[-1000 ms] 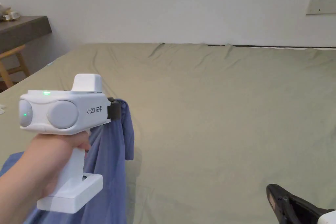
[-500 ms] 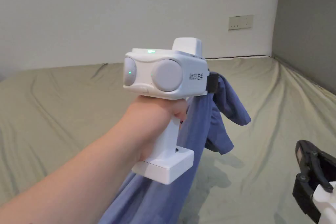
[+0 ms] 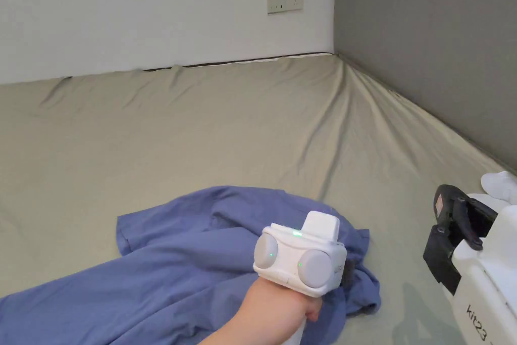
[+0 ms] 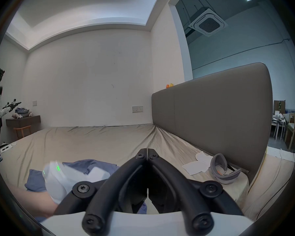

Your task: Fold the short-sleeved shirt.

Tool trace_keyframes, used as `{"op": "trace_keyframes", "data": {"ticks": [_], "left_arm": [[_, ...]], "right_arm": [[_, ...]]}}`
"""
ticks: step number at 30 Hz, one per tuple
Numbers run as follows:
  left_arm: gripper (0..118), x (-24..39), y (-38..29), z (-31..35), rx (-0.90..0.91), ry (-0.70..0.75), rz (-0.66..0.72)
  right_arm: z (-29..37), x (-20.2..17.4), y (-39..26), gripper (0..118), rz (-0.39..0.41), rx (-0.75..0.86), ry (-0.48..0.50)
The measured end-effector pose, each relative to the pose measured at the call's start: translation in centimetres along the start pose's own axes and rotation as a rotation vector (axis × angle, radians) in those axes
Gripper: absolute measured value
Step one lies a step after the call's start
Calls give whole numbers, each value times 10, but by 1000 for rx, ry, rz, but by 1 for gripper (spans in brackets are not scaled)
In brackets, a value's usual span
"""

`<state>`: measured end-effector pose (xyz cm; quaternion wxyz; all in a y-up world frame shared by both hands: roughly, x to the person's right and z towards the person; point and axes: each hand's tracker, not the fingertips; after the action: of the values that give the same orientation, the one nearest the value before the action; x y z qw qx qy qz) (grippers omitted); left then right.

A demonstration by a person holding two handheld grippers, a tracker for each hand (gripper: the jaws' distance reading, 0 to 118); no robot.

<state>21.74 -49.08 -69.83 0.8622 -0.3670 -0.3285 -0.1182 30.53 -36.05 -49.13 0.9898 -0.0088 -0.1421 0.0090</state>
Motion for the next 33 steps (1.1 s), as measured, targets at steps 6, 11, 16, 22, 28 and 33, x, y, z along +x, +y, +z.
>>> {"op": "trace_keyframes", "data": {"ticks": [6,11,16,22,28,33], "left_arm": [[109,-26,-2,31,165,50,168],[108,-84,0,143,392,110,254],[61,-148,-35,274,570,362,248],[7,-212,-124,382,587,613,297],[0,-236,-208,396,563,779,309],[0,-249,-231,380,517,774,233]], "right_arm": [[2,1,-2,0,-10,10,5],[-4,-8,-3,0,-9,0,44],[-11,-32,-4,0,8,-18,113],[-14,-67,-7,0,78,-39,221],[-16,-99,-15,0,149,-85,287],[-20,-116,-19,0,95,-159,328]]}}
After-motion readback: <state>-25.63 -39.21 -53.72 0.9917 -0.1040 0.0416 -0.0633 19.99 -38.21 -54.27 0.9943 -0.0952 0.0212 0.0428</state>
